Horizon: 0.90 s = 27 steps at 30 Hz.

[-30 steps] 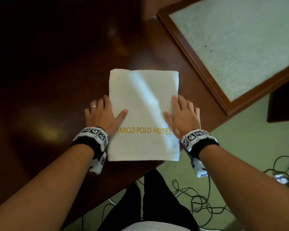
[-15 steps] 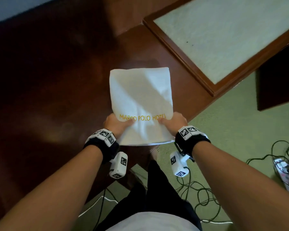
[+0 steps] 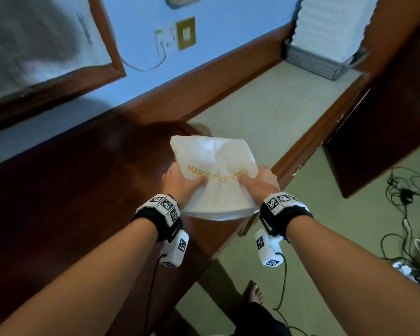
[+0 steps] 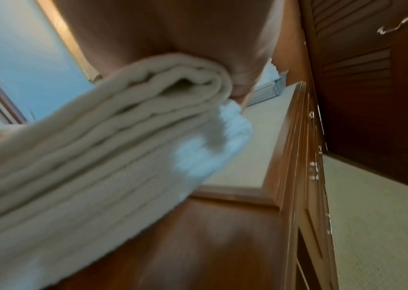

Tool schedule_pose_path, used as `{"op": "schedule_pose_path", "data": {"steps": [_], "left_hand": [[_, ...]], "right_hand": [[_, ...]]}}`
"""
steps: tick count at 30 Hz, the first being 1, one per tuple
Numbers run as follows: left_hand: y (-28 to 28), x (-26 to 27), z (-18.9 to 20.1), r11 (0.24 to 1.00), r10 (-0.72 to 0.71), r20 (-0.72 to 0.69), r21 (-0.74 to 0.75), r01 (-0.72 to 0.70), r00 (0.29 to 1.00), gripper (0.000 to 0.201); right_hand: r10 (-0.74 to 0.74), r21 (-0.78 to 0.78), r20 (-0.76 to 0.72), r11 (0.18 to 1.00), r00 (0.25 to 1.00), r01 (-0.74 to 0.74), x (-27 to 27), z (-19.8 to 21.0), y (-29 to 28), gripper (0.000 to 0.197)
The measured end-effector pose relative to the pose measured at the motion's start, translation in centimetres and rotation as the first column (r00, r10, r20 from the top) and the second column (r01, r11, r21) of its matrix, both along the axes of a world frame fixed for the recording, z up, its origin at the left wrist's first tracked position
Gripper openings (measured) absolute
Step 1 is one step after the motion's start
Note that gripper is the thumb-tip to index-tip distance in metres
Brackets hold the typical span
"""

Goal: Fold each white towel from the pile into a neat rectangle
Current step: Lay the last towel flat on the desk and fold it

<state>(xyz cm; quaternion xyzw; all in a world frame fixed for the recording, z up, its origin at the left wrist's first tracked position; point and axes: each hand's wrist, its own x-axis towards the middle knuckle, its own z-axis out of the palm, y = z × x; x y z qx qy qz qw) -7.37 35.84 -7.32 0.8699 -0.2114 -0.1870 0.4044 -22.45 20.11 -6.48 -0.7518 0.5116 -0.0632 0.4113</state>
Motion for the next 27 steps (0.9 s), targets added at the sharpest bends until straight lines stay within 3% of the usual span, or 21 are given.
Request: {"op": "schedule_pose_path", "data": {"steps": [7,12,17,22,27], "left_hand": [[-13.6,-1.6,6.8,0.983,-0.121,0.084,-0.13,0.131,0.989,0.063],[-25.0,-5.3,10.3,0.946,-0.187,0.148,-0.24,0.219,0.971,0.05],[-35.6,-9.9,12.8,0.91,-0.232,0.153,-0.315,0.27,0.961,0.028],[-45.1,-13.1,14.5,0.871,-0.299,0.147,-0.361,0.332,0.943,0.039],[-53.8,-14.6,15.6,0.829,-0.361,0.174,-0.391,0.4,0.916,0.036]], "right_hand": [[-0.101,-0.155,0.122,0.981,0.987,0.119,-3.8,6.8,-11.7,0.049],[-0.175,-0.228,0.18,0.95,0.968,0.214,-8.3,10.4,-21.7,0.05],[-0.221,-0.268,0.227,0.922,0.948,0.28,-13.3,12.8,-30.8,0.048],[-0.278,-0.302,0.248,0.888,0.928,0.347,-17.3,14.4,-38.7,0.043],[-0.334,-0.326,0.255,0.854,0.907,0.406,-19.7,15.3,-45.8,0.041]]}}
